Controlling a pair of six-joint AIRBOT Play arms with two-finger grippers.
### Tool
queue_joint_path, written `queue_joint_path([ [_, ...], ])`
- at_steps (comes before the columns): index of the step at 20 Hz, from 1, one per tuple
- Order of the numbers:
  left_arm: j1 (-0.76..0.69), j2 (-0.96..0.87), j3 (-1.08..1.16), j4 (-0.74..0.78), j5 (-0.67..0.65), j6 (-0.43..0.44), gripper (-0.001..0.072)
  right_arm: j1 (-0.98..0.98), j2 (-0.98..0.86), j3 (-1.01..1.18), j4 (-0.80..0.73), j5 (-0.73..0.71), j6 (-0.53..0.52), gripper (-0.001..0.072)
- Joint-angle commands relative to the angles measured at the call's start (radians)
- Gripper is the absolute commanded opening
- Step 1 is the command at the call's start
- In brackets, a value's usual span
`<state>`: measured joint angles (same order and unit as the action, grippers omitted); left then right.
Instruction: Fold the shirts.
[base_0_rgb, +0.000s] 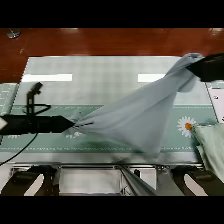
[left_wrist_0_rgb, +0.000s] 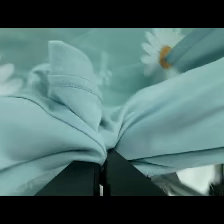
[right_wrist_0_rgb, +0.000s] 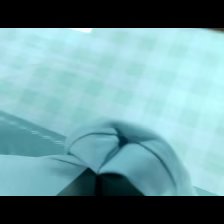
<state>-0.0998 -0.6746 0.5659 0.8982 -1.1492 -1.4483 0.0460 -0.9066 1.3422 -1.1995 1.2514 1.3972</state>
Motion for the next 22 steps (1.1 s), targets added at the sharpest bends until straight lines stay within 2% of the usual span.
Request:
queue_joint_path([
  [1, -0.074, -0.155, -0.12, -0.029, 0.403, 0.0, 0.0021, -0.001, -0.233, -0.065, -0.015, -0.231, 0.042, 0.0025],
  [3, -0.075, -0.295, -0.035, -0.029, 0.478, -0.001, 0.0025, -0.001, -0.41, 0.003, 0.037, -0.266, 0.063, 0.0026],
  [4, -0.076, -0.365, 0.016, -0.029, 0.465, 0.0, 0.0097, -0.001, -0.489, 0.046, 0.08, -0.265, 0.069, 0.0026],
  [5, -0.075, -0.431, 0.071, -0.027, 0.434, 0.002, 0.0336, -0.002, -0.565, 0.093, 0.14, -0.262, 0.074, 0.0033],
  [6, -0.068, -0.495, 0.137, -0.017, 0.382, 0.049, 0.071, -0.006, -0.622, 0.138, 0.188, -0.252, 0.074, 0.0287],
  [7, -0.044, -0.549, 0.219, 0.016, 0.292, 0.076, 0.0701, -0.018, -0.668, 0.19, 0.226, -0.215, 0.07, 0.0629],
  [9, 0.047, -0.607, 0.383, 0.135, 0.064, 0.074, 0.0701, -0.074, -0.701, 0.284, 0.189, -0.07, 0.061, 0.0617],
  [10, 0.109, -0.606, 0.441, 0.2, -0.024, 0.074, 0.0701, -0.119, -0.692, 0.304, 0.113, 0.02, 0.049, 0.0616],
  [13, 0.316, -0.538, 0.43, 0.265, -0.129, 0.075, 0.0701, -0.28, -0.647, 0.247, -0.171, 0.306, 0.026, 0.0615],
  [14, 0.374, -0.51, 0.373, 0.245, -0.13, 0.08, 0.0701, -0.344, -0.612, 0.165, -0.17, 0.309, 0.027, 0.0615],
  [15, 0.427, -0.483, 0.289, 0.177, -0.134, 0.112, 0.0701, -0.412, -0.56, 0.039, -0.11, 0.247, 0.028, 0.0615],
  [17, 0.492, -0.453, 0.103, -0.085, -0.177, 0.278, 0.07, -0.51, -0.439, -0.255, 0.082, 0.037, 0.008, 0.0615],
  [18, 0.499, -0.447, 0.021, -0.19, -0.192, 0.356, 0.07, -0.534, -0.386, -0.384, 0.176, -0.045, -0.052, 0.0615],
  [19, 0.492, -0.447, -0.048, -0.267, -0.18, 0.393, 0.07, -0.546, -0.34, -0.495, 0.246, -0.093, -0.119, 0.0614],
  [22, 0.43, -0.457, -0.124, -0.331, -0.095, 0.443, 0.07, -0.548, -0.273, -0.675, 0.274, -0.113, -0.184, 0.0614],
])
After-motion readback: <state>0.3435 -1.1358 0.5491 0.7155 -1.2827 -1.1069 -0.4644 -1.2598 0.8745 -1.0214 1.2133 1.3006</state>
